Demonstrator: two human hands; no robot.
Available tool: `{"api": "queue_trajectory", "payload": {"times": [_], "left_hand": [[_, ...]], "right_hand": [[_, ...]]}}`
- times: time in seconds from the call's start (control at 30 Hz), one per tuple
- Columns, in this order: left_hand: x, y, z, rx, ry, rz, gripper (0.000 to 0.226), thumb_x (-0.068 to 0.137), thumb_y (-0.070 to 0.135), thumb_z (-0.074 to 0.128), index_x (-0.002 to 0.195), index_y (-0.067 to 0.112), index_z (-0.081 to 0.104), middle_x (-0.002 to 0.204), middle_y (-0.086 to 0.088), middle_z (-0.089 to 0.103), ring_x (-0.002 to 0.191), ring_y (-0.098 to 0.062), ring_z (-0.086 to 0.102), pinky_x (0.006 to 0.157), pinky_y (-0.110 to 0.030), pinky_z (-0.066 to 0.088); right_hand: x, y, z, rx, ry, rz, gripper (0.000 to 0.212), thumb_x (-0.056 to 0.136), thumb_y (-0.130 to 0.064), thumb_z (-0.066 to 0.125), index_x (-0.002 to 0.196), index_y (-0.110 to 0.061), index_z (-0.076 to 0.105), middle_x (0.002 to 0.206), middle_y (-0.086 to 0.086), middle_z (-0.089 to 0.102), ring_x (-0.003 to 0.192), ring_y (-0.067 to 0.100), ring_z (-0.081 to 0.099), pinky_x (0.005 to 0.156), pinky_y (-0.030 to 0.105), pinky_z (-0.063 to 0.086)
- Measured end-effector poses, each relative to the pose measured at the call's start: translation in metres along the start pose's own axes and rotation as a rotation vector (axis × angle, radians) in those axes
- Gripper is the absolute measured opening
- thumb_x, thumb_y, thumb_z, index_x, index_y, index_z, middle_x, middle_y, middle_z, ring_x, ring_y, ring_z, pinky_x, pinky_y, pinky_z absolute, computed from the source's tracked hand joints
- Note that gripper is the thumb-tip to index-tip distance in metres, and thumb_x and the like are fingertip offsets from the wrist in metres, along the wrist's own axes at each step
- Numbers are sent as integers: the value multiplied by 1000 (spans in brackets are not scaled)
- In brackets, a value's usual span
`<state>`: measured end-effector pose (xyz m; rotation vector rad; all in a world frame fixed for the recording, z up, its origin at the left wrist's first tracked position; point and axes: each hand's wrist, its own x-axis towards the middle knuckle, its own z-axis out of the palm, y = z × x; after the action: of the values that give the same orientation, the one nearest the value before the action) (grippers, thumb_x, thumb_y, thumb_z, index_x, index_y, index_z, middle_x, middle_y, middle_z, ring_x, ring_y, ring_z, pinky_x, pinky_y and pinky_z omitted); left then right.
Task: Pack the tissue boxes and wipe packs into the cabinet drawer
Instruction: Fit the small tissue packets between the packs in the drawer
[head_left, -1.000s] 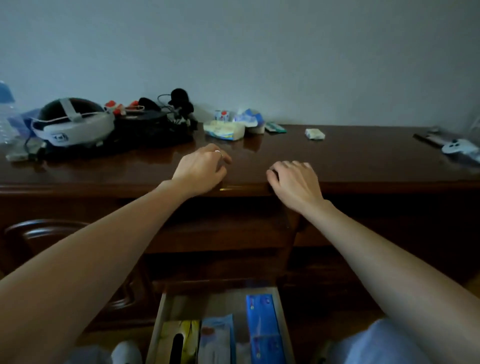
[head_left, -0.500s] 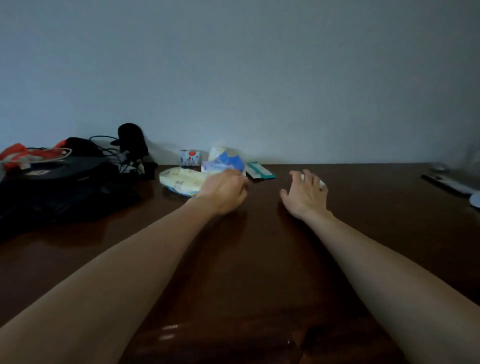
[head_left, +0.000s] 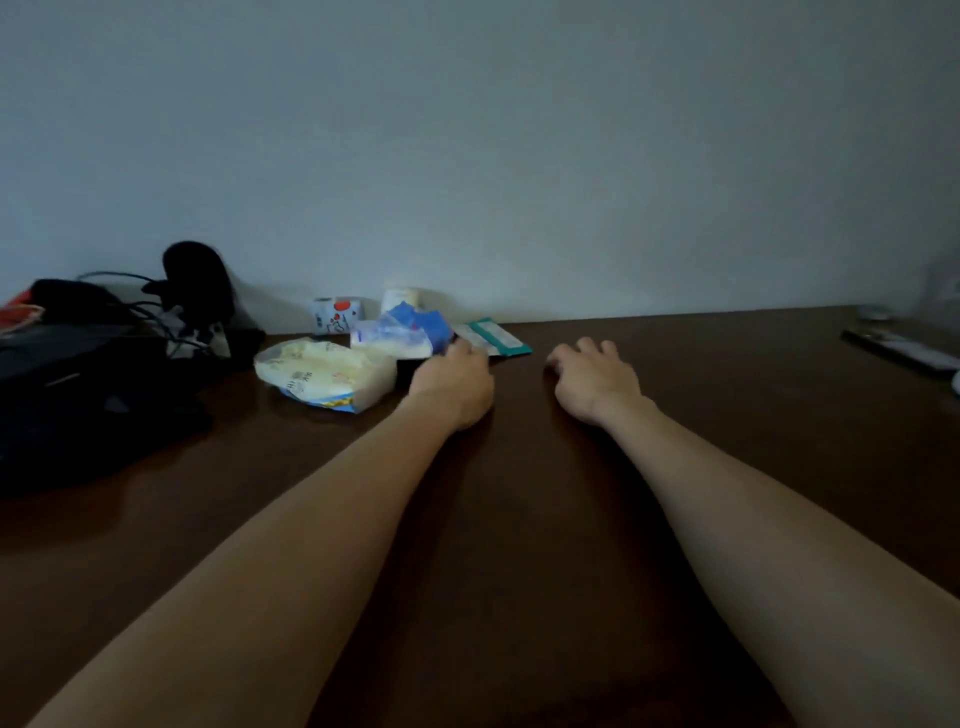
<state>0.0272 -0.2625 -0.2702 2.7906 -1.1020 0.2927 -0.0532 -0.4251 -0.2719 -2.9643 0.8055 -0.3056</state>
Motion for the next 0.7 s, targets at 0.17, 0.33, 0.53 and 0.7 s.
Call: {"api": "queue_trajectory", "payload": {"times": [0.17,0.33,0.53,0.7], "left_hand": [[-88,25,-24,-75,25,113,32,101,26,45,132,19,52,130,-10,50,108,-35,60,80,-41,46],[-193,28,-51,-135,43,71,38,95,23,53,133,20,53,131,-9,49,112,-37,57,86,-44,47],[-311,29,-64,-304,198,-70,65,81,22,60,144,28,45,143,-5,45,125,-31,47,95,-42,46],[-409,21,-28,-441,607,-11,65,78,22,69,139,26,49,147,5,48,128,-19,45,89,-26,47]], "right_hand": [[-77,-5,-15,90,-6,-128,41,102,-25,48,142,-34,52,146,2,48,133,29,40,104,48,45],[-182,-29,-37,149,13,-209,39,104,-30,46,142,-34,54,143,3,50,132,30,41,102,44,46],[-301,-72,-43,306,136,-206,59,95,-36,62,151,-32,43,159,5,36,142,28,35,103,43,44],[-391,-81,-14,551,402,-248,61,94,-24,63,151,-25,45,163,10,34,143,27,36,115,41,34]]}}
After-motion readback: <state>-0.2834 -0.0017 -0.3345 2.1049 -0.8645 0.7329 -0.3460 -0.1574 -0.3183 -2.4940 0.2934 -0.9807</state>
